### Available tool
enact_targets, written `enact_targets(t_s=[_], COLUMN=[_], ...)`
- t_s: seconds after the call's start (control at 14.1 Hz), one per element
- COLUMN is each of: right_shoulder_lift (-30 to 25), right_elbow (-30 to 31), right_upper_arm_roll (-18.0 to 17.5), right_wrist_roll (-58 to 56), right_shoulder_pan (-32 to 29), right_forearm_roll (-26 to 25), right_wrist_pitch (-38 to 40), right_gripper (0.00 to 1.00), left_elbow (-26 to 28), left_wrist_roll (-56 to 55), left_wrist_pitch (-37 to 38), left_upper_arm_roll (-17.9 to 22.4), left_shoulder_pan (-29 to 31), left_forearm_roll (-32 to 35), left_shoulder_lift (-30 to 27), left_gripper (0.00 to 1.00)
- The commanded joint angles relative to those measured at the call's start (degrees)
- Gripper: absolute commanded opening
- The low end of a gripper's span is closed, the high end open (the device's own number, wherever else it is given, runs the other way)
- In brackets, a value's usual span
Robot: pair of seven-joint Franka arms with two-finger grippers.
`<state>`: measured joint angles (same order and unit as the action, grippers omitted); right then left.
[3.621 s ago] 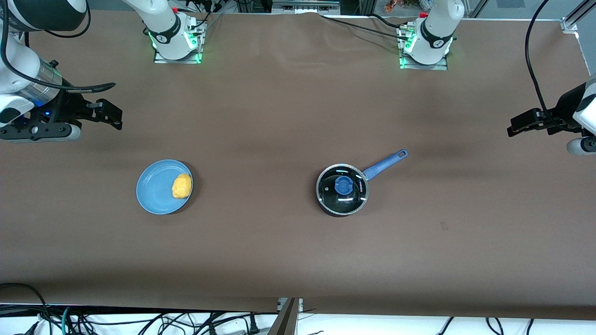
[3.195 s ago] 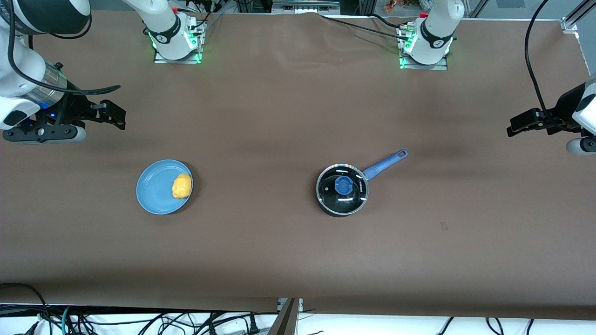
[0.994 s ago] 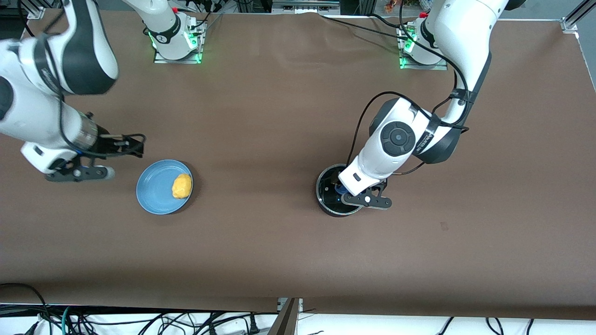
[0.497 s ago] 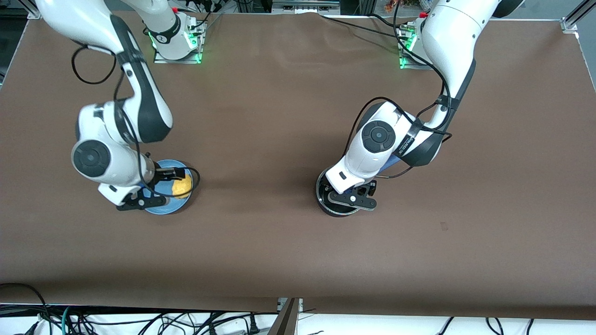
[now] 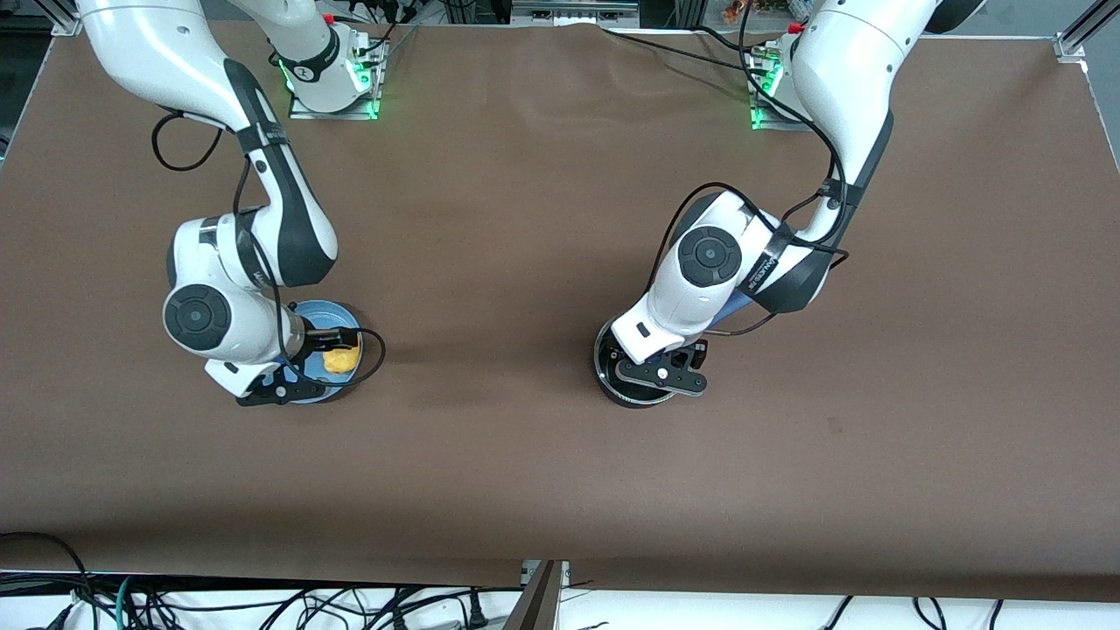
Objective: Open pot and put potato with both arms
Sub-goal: 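Grasp the blue lid knob with the left gripper while the right gripper grasps the potato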
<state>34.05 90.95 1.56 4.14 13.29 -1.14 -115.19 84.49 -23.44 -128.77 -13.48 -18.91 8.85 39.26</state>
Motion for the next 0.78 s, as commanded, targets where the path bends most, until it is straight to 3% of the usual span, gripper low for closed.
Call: enact_targets(t_s=[0.0,0.21,0.28,0.43,0.71], right_shoulder_lift=[1.3,1.4,2.0,2.2,2.2], right_elbow=[2.4,5.0,5.2,5.2,5.2], right_upper_arm_roll=[0.0,0.0,0.0,-0.1,-0.1], right_wrist_roll=[0.3,0.3,0.3,0.3,0.0], right_shoulder_pan=[0.3,0.1,0.1,-0.1,-0.5], right_forearm_roll=[0.6,0.7,1.1,1.8,1.8], right_wrist_pitch=[-3.5,-6.4,-7.0,-7.1,-7.1], right_gripper=[0.99,0.94,0.93,0.88,0.83], left_elbow=[0.5,0.9,0.9,0.9,0.8], left_wrist_roll=[0.1,0.0,0.0,0.0,-0.2], left_wrist_pitch=[0.4,0.8,1.2,1.3,1.7], left_upper_arm_roll=[0.0,-0.1,-0.1,-0.1,-0.1], left_shoulder_pan=[-0.3,-0.3,-0.3,-0.3,-0.2], left_forearm_roll=[1.5,1.5,1.5,1.4,1.4], left_shoulder_lift=[0.1,-0.2,-0.2,-0.2,-0.5], left_gripper=[0.96,0.99,0.92,0.71,0.65])
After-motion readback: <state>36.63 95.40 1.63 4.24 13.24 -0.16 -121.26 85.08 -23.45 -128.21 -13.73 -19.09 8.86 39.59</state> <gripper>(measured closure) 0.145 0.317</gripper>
